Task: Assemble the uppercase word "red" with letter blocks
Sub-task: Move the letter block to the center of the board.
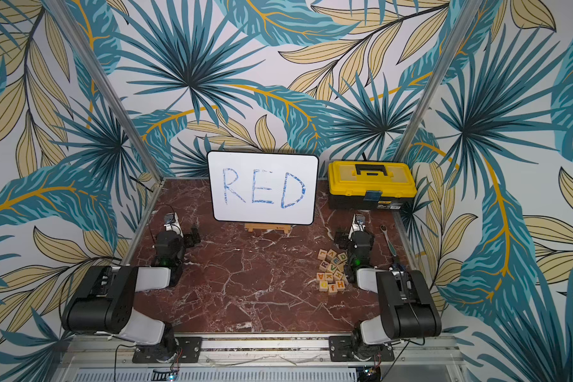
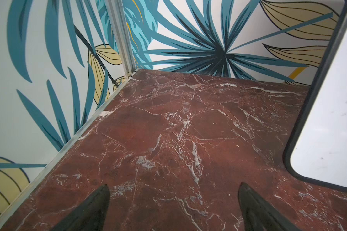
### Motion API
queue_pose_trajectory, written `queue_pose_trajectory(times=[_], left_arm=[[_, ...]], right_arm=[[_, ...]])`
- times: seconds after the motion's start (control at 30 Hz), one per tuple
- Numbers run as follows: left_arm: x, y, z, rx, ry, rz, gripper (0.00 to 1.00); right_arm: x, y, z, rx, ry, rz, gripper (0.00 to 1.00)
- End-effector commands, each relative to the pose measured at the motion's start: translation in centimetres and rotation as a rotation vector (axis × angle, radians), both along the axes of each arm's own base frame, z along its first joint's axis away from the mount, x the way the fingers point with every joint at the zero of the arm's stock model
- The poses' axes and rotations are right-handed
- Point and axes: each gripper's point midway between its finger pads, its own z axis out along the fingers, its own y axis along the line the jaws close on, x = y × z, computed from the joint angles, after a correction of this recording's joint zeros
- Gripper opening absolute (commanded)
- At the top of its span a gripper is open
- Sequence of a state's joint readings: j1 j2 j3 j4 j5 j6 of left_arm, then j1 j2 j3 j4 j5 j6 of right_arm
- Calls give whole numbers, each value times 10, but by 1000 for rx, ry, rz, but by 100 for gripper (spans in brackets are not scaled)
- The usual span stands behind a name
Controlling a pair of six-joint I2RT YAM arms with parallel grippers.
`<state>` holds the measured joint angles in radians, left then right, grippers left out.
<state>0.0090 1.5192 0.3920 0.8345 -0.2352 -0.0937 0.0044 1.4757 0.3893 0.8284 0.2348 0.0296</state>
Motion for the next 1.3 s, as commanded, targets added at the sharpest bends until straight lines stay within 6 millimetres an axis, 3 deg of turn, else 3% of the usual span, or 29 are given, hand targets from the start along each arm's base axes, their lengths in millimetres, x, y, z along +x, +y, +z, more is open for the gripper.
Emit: queue_pose_trajectory(times=[0.0,0.97,1.07,1.27], left_arm=[[1,-2,5,10,-18,-14,100],[1,-2,5,10,-16,-18,100],[2,-11,11,20,-28,-74,93],[-16,-7,42,44,-95,-51,88]], right_arm=[[1,-2,1,5,4,-10,99],[2,-2,1,20,3,-1,99],[2,0,1,16,2,9,97],[12,5,33,14,104,43,86]])
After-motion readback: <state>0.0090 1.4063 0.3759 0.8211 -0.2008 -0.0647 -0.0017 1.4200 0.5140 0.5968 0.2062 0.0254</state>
